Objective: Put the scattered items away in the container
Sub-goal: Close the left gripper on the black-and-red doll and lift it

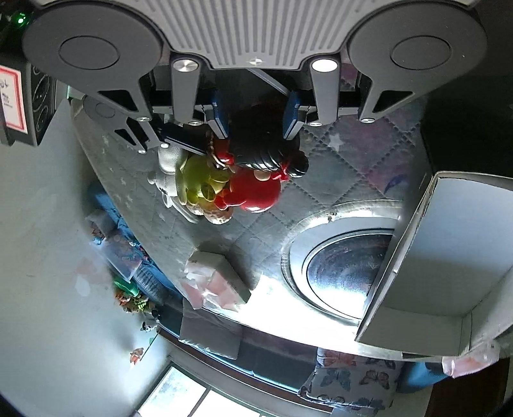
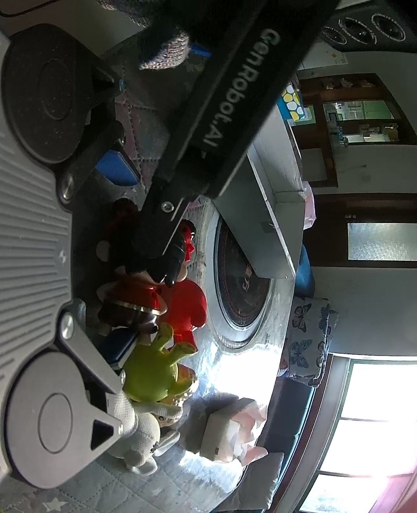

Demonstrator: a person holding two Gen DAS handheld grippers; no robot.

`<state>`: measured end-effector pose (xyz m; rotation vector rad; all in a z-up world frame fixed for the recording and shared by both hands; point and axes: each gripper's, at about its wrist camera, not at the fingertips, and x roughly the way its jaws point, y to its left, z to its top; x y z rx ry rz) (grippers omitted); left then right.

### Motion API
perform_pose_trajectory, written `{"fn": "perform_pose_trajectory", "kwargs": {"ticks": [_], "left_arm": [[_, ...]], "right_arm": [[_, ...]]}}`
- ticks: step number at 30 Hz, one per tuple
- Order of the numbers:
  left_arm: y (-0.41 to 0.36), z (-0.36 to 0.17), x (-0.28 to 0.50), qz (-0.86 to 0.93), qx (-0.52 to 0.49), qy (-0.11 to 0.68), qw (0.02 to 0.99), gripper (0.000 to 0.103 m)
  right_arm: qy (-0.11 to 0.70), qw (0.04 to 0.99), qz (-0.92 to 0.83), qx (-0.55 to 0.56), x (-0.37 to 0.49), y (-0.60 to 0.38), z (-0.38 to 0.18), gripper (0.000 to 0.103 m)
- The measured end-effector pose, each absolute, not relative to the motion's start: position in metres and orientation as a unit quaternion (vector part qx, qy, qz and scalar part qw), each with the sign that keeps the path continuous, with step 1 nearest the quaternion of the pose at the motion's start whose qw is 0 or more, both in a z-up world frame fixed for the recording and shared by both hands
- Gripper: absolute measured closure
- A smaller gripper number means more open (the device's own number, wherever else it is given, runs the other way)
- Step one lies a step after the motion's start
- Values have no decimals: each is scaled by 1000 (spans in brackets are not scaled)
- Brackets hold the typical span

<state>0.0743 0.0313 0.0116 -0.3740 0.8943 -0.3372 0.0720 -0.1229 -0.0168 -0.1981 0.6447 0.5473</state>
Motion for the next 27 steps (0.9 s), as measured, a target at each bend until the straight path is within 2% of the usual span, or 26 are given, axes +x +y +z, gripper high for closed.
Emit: {"fn": "perform_pose_trajectory", "kwargs": {"ticks": [19, 23, 27], "left_arm": [[60, -8, 92, -162, -276, 449, 834, 60], [57, -11, 93, -160, -278, 449, 834, 54], [56, -12, 94, -160, -280, 451, 832, 54]], "right_arm": [[302, 915, 234, -128, 78, -108, -21, 7], [300, 915, 232, -133, 77, -106, -21, 7], [301, 915, 236, -128, 78, -108, -21, 7]]}}
